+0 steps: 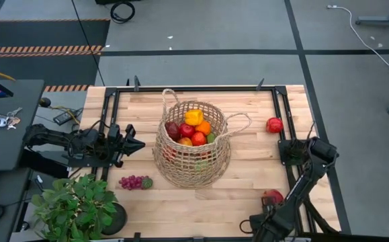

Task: Build produce basket
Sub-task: Put the green pear into the brown basket

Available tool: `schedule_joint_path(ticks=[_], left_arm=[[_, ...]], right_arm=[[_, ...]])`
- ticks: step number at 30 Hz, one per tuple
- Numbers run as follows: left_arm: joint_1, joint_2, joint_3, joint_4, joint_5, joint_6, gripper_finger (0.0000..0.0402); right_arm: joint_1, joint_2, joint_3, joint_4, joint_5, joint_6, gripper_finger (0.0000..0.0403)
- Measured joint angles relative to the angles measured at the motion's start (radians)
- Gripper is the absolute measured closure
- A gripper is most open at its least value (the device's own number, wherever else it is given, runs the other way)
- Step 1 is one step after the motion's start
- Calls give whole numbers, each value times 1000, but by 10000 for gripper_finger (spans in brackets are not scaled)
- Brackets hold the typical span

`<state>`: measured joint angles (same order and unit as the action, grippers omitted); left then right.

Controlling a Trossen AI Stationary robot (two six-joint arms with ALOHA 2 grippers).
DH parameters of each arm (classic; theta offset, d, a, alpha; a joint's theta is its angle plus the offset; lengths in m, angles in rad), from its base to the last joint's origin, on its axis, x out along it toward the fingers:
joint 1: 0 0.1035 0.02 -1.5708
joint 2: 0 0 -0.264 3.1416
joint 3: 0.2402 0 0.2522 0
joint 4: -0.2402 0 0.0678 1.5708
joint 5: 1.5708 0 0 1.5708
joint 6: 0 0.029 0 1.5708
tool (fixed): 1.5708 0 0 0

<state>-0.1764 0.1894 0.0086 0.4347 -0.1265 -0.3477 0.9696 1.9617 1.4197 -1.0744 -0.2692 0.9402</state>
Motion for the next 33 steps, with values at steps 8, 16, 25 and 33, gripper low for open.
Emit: schedule_joint_path(ticks=[8, 16, 25, 33], left_arm=[[0, 0, 0, 0, 0, 0, 366], [0, 0, 0, 0, 0, 0, 373], [0, 0, 0, 0, 0, 0, 367], [0, 0, 0, 0, 0, 0, 371]], right_arm=[[-83, -13, 0, 10, 116, -10, 144], [-185, -23, 0, 4, 160, -133, 145], [-275, -43, 0, 4, 222, -182, 145], [-317, -46, 0, -32, 202, -157, 146]])
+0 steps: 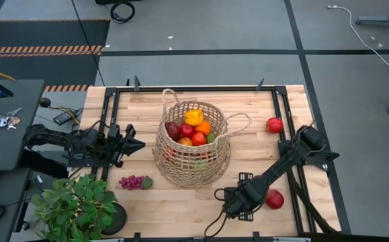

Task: Build produce basket
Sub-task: Put the green pear into the brown basket

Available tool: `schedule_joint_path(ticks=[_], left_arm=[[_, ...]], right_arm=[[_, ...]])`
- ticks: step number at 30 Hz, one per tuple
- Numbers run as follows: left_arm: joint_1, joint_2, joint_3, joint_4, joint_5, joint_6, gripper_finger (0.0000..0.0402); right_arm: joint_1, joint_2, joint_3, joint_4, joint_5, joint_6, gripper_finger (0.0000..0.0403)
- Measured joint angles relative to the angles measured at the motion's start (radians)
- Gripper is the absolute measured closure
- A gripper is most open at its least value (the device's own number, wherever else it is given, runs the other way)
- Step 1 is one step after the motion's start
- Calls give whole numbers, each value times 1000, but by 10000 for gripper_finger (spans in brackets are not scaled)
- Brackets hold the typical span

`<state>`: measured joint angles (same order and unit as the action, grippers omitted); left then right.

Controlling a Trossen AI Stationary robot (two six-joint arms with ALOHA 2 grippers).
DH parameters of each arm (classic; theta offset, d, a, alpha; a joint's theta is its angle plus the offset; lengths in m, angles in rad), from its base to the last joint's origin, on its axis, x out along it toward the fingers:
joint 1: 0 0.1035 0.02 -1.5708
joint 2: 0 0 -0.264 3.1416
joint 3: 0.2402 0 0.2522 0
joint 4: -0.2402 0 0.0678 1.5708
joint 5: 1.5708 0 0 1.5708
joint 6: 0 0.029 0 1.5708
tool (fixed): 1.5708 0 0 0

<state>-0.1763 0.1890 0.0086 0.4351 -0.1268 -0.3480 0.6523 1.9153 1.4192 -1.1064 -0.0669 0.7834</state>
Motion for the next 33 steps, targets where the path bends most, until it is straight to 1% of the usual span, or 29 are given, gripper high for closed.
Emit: schedule_joint_path(ticks=[5, 13, 19, 27, 33], left_arm=[[0, 0, 0, 0, 0, 0, 365], [0, 0, 0, 0, 0, 0, 374], [0, 0, 0, 0, 0, 0, 366], [0, 0, 0, 0, 0, 0, 373], [0, 0, 0, 0, 0, 0, 368]], right_arm=[[-8, -19, 0, -8, 12, 12, 146], [-11, -99, 0, 10, 25, 41, 146], [-23, -165, 0, -10, 52, 111, 146], [-83, -282, 0, -15, -37, 173, 146], [-137, -371, 0, 43, -87, 262, 145]])
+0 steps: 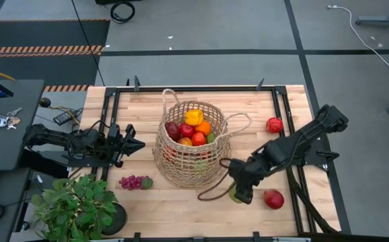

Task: Build produce basket
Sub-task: Put the green pear into the brown basket

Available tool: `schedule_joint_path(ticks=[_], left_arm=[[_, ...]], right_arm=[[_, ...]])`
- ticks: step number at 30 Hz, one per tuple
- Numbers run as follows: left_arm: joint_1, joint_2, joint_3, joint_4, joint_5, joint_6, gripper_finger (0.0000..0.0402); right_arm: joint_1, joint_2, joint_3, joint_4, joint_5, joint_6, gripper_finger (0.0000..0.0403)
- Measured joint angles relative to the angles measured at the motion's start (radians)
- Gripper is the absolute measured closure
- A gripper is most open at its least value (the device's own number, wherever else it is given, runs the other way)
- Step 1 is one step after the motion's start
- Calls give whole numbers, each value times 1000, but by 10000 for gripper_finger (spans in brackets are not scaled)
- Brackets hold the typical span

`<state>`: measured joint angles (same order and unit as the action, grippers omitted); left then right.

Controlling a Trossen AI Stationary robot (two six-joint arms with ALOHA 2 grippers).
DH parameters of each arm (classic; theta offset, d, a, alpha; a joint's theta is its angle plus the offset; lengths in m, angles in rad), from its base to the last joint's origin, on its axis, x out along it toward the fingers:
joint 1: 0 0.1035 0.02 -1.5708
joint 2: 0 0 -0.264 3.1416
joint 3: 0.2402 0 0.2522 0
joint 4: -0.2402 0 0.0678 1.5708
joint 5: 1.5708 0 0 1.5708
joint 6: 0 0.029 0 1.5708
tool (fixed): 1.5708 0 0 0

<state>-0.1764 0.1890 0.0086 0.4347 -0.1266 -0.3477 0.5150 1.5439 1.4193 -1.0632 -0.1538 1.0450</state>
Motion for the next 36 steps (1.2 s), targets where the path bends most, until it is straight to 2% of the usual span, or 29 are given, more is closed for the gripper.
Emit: schedule_joint_path(ticks=[8, 19, 30, 36], left_arm=[[0, 0, 0, 0, 0, 0, 371], [0, 0, 0, 0, 0, 0, 365], [0, 0, 0, 0, 0, 0, 369], [0, 0, 0, 0, 0, 0, 367]], right_arm=[[-47, -76, 0, 266, 17, 45, 144], [-149, -91, 0, 939, 50, 17, 144], [-255, -89, 0, 1464, 69, -165, 144], [-288, -89, 1, 1674, 193, -318, 144]])
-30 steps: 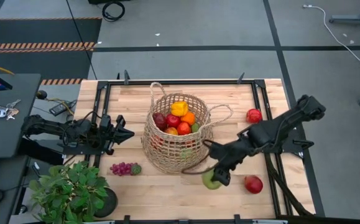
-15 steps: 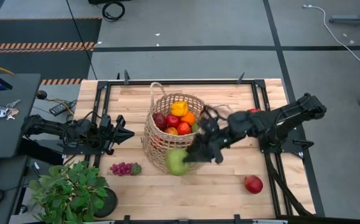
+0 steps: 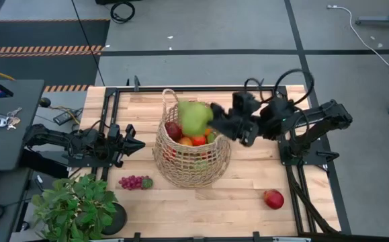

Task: Build produce basket
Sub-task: Put the green pear into the brown basket

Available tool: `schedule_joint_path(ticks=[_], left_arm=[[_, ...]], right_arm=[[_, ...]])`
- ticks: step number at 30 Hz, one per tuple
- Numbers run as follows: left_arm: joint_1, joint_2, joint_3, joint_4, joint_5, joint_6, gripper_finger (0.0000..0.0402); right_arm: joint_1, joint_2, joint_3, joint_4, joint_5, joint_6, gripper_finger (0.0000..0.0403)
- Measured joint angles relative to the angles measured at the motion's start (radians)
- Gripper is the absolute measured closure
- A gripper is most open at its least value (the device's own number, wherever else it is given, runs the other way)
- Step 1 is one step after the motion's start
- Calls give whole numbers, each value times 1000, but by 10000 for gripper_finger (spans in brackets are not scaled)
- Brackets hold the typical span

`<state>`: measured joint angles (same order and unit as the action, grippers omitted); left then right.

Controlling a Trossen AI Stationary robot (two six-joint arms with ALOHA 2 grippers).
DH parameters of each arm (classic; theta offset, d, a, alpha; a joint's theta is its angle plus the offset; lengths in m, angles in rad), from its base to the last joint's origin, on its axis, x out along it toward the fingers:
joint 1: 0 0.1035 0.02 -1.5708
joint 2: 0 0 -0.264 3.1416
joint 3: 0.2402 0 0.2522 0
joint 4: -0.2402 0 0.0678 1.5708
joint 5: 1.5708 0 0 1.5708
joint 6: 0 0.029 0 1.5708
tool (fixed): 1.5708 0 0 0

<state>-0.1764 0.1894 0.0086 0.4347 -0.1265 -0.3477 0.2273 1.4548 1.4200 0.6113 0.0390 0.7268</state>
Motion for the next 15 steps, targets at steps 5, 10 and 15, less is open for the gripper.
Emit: schedule_joint_path(ticks=[5, 10, 15], left_arm=[[0, 0, 0, 0, 0, 0, 373], [0, 0, 0, 0, 0, 0, 368], [0, 0, 0, 0, 0, 0, 367]], right_arm=[[-16, 0, 0, 98, 82, -101, 144], [-23, 0, 0, 144, 101, -157, 144], [-37, 0, 0, 128, 102, -165, 144]])
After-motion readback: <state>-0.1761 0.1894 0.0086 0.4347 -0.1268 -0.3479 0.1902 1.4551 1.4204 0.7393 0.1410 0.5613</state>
